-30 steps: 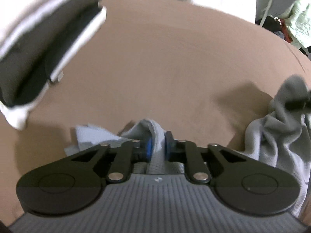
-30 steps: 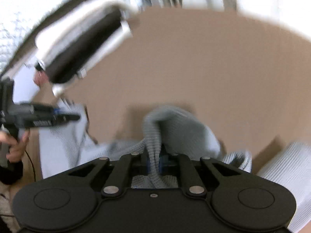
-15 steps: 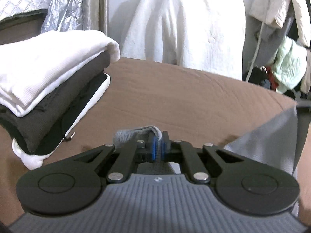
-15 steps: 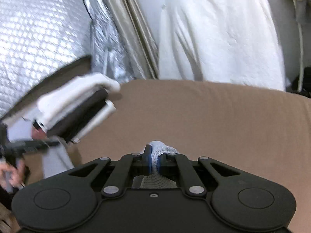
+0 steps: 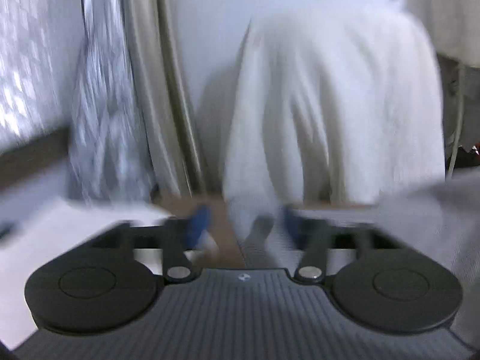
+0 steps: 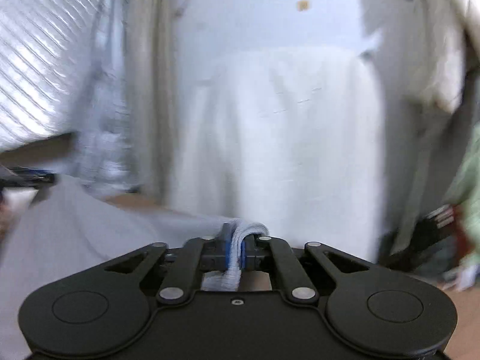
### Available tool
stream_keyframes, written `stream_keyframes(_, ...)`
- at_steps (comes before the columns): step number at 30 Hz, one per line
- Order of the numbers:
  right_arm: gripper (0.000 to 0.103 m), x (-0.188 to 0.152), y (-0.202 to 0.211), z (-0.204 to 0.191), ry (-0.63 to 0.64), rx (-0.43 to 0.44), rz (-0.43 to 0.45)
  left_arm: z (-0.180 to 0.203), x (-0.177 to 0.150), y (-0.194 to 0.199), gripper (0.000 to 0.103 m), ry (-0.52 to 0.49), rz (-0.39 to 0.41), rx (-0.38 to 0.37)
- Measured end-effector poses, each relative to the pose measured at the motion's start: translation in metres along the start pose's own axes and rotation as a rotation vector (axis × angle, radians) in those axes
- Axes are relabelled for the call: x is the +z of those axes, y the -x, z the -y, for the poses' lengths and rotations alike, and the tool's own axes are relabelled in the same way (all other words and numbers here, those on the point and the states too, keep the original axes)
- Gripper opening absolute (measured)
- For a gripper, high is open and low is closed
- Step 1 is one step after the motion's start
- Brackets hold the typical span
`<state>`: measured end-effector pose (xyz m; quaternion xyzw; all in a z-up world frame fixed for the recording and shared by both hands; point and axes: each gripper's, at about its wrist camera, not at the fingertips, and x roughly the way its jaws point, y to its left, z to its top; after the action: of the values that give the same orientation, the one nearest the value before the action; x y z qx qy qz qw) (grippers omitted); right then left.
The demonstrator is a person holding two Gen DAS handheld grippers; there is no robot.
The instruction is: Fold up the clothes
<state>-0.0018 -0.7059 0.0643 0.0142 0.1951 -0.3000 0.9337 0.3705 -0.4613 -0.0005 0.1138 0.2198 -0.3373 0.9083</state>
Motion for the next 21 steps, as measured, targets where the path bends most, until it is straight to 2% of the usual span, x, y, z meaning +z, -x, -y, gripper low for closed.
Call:
stream_keyframes(2, 0.059, -0.021, -0.03, 0.002, -0.054, -0.067, -0.131, 0.001, -0.027, -0.017, 0.066, 0.026, -0.116, 0.047)
stream_keyframes(4, 0.059, -0.052, -0.043, 0.007, -0.154, -0.087, -0.232, -0.002, -0.065, -0.018, 0.068, 0.049, -0.207, 0.027)
stream_keyframes(6, 0.059, -0.083, -0.041, 0.009, -0.215, -0.049, -0.294, -0.006, -0.104, -0.009, 0.07, 0.06, -0.284, -0.034)
stream_keyframes(7, 0.059, -0.099, -0.038, 0.009, -0.234, -0.026, -0.322, -0.011, -0.122, -0.001, 0.07, 0.066, -0.306, -0.046)
stream_keyframes(10, 0.059, -0.138, -0.014, 0.015, -0.361, -0.03, -0.384, -0.025, -0.174, 0.03, 0.072, 0.082, -0.355, -0.063)
stream_keyframes(11, 0.059, -0.149, -0.003, 0.02, -0.44, -0.013, -0.393, -0.029, -0.189, 0.04, 0.077, 0.094, -0.36, -0.047)
stream_keyframes(13, 0.059, -0.169, 0.02, 0.03, -0.594, 0.031, -0.392, -0.035, -0.208, 0.051, 0.079, 0.07, -0.4, 0.01)
stream_keyframes(15, 0.06, -0.183, 0.043, 0.031, -0.657, 0.039, -0.358, -0.037, -0.212, 0.059, 0.079, 0.038, -0.413, 0.067)
stream_keyframes(17, 0.06, -0.193, 0.057, 0.032, -0.67, 0.036, -0.36, -0.039, -0.213, 0.066, 0.079, 0.005, -0.421, 0.124)
stream_keyframes(21, 0.06, -0.213, 0.082, 0.034, -0.688, 0.032, -0.373, -0.049, -0.195, 0.082, 0.083, 0.012, -0.37, 0.097)
